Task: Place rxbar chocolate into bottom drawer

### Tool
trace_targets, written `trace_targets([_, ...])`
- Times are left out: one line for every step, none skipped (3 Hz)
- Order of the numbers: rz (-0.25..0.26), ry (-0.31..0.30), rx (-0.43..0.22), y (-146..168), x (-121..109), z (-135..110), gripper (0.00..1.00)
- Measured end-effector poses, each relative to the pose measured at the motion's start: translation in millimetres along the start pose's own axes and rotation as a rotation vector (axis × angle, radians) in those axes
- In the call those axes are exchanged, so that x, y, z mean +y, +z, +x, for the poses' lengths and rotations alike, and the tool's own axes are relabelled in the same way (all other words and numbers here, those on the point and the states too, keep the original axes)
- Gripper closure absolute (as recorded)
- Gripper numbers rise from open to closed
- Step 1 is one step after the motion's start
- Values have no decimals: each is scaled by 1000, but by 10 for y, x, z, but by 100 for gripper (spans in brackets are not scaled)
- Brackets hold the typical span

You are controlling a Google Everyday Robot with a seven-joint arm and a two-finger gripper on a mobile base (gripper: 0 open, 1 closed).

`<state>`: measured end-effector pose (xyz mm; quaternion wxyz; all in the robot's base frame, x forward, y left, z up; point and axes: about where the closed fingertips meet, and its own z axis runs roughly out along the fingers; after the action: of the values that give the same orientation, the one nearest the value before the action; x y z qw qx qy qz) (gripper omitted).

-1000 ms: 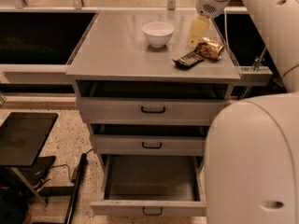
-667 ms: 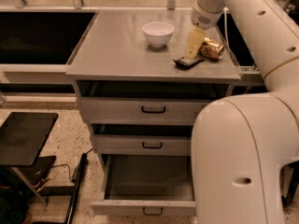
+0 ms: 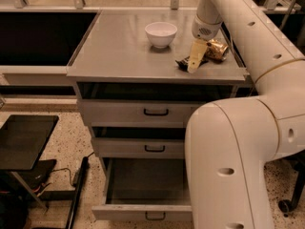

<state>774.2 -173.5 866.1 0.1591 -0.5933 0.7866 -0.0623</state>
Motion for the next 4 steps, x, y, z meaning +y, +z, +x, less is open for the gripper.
trace_targets([-32,16,-26,177,29,20,0])
trace_targets([-106,-1,-48,512,157,-26,0])
trace_targets([-162,-18,-52,770,252,-38,0])
trace_targets([-162,-18,-52,770,252,-38,0])
